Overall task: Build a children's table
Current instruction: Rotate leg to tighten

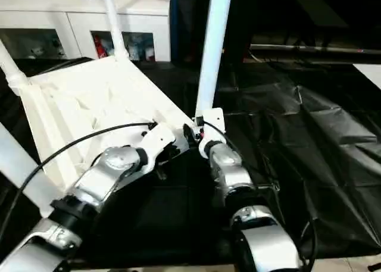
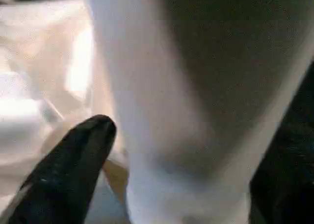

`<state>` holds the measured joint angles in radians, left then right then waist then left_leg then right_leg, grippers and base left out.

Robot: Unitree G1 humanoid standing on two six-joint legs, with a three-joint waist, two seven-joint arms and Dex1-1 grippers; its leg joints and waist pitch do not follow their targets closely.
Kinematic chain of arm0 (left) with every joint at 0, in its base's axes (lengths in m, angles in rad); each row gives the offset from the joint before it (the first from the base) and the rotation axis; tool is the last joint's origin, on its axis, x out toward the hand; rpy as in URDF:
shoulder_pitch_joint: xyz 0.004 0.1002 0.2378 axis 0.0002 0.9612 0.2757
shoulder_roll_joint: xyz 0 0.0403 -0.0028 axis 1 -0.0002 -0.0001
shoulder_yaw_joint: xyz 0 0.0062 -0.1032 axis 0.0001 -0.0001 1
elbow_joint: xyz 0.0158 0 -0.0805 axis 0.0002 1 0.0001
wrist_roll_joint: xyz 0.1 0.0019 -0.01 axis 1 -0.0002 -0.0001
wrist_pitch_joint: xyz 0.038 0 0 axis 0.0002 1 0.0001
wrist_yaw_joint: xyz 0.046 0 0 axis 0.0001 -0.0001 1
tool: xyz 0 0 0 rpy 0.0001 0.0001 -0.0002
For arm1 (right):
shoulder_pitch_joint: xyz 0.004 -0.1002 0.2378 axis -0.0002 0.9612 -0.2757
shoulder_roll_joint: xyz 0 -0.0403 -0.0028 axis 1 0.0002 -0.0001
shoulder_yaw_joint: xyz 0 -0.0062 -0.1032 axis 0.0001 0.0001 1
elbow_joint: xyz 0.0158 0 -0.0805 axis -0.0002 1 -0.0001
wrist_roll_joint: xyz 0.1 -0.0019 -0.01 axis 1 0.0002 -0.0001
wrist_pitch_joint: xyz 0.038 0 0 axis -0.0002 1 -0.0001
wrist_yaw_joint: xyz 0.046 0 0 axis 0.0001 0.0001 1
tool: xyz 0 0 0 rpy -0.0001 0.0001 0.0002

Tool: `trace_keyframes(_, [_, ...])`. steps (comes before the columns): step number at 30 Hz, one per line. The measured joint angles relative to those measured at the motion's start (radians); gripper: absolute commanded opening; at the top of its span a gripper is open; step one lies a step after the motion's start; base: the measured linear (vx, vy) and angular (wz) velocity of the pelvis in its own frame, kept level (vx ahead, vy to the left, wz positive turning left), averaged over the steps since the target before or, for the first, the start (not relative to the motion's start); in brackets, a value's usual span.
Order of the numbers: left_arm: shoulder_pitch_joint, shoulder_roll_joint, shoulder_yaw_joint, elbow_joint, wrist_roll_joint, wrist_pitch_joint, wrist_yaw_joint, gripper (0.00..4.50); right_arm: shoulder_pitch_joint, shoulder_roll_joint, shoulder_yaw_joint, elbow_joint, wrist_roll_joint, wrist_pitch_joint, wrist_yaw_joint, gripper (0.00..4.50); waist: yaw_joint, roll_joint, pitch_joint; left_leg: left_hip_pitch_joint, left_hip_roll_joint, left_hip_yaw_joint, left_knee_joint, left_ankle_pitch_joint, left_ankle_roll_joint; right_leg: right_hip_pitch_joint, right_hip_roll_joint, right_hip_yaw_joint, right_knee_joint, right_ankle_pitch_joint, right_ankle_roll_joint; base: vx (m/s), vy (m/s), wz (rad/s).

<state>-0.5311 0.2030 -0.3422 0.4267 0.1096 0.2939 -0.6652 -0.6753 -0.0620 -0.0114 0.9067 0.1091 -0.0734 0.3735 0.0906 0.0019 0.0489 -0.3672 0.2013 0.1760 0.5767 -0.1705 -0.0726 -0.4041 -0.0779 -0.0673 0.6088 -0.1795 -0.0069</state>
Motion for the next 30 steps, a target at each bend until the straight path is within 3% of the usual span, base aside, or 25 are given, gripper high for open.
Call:
trace_keyframes(2, [0.011, 0.027, 0.0, -0.009, -0.004, -0.029, -0.037, 0.0, 0.009, -0.03, 0.01, -0.047, 0.01, 0.004, 0.077, 4.41, 0.002, 0.0, 0.0, 0.0, 0.0, 0.0, -0.003, 0.0, 0.0, 0.0, 0.0, 0.0, 0.0, 0.0, 0.0, 0.0, 0.0, 0.0])
trace_keyframes(6, [0.057, 0.137, 0.003, -0.055, -0.064, -0.114, -0.212, 0.0, 0.151, -0.221, 0.161, -0.295, 0.016, 0.075, 0.435, 4.41, 0.015, 0.0, 0.0, 0.0, 0.0, 0.0, -0.007, 0.0, 0.0, 0.0, 0.001, 0.0, 0.0, -0.003, 0.004, 0.0, 0.0, 0.0])
trace_keyframes(10, [0.082, 0.207, 0.026, -0.071, -0.118, -0.134, -0.345, 0.0, 0.212, -0.288, 0.198, -0.378, 0.026, 0.125, 0.594, 4.41, 0.013, 0.0, 0.0, -0.001, 0.0, 0.002, -0.006, 0.0, 0.0, -0.001, 0.001, 0.002, 0.0, -0.003, 0.004, 0.0, 0.0, 0.0])
trace_keyframes(20, [0.09, 0.26, 0.03, -0.082, -0.156, -0.139, -0.46, 0.0, 0.243, -0.325, 0.238, -0.498, 0.051, 0.18, 0.695, 4.41, 0.016, -0.002, 0.001, -0.001, 0.0, 0.005, -0.005, 0.0, 0.0, -0.001, 0.0, 0.003, -0.001, -0.003, 0.001, 0.0, 0.0, 0.0])
trace_keyframes(30, [0.091, 0.262, 0.031, -0.082, -0.156, -0.14, -0.467, 0.0, 0.242, -0.309, 0.231, -0.494, 0.053, 0.198, 0.681, 3.49, 0.018, -0.002, 0.001, -0.001, 0.001, 0.006, -0.005, 0.0, 0.0, -0.001, 0.0, 0.003, -0.001, -0.004, 0.001, 0.0, 0.0, 0.0])
